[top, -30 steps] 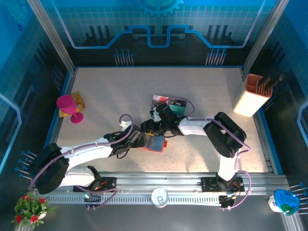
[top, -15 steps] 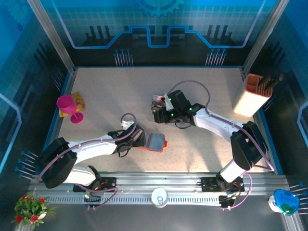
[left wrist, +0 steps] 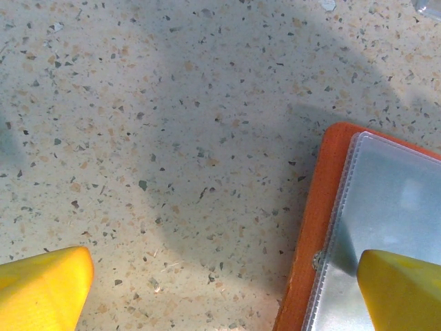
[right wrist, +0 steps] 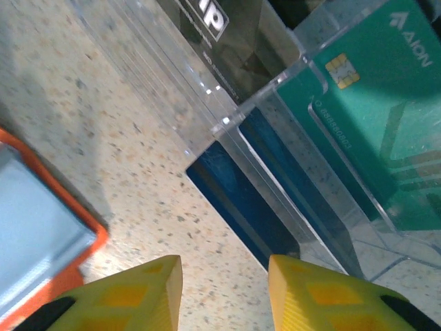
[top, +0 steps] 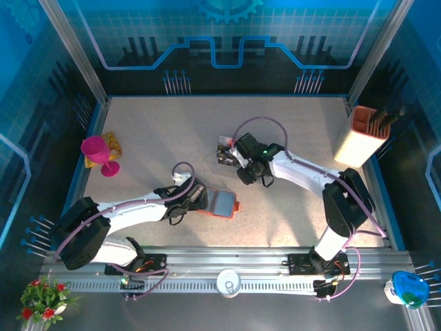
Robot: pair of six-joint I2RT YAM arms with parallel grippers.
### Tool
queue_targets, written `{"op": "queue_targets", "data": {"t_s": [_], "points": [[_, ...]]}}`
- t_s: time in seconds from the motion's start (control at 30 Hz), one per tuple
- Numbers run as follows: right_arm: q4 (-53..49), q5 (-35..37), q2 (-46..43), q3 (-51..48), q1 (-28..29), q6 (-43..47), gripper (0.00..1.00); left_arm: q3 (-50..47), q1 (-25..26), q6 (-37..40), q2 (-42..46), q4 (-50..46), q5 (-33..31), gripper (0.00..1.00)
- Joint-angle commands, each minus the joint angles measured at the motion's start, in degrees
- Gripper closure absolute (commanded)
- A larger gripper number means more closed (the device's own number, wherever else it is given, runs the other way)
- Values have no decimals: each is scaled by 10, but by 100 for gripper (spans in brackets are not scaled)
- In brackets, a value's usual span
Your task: Put the credit cards into the card holder
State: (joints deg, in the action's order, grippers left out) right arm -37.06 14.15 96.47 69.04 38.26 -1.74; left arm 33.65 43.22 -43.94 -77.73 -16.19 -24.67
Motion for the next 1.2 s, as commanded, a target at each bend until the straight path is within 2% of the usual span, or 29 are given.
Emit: {"op": "queue_targets", "data": {"t_s": [0.0,0.37,0.6,0.73,1.03,1.17], "points": [[-29,50,20,24,12,45,63,-5,-6,-13,8,-8,-5,1],[-30,95,68,46,25,66,66,-7,-8,-11,13,-2,1,1],[-26,111,84,49,25,78,78,-5,-9,-11,11,1,3,1],[-23,108,86,48,27,83,79,-5,-9,-11,9,3,4,1],[-17,106,73,43,27,94,100,-3,-9,-11,8,3,7,1],[-16,101,49,41,28,107,100,0,-9,-10,13,1,11,1]]}}
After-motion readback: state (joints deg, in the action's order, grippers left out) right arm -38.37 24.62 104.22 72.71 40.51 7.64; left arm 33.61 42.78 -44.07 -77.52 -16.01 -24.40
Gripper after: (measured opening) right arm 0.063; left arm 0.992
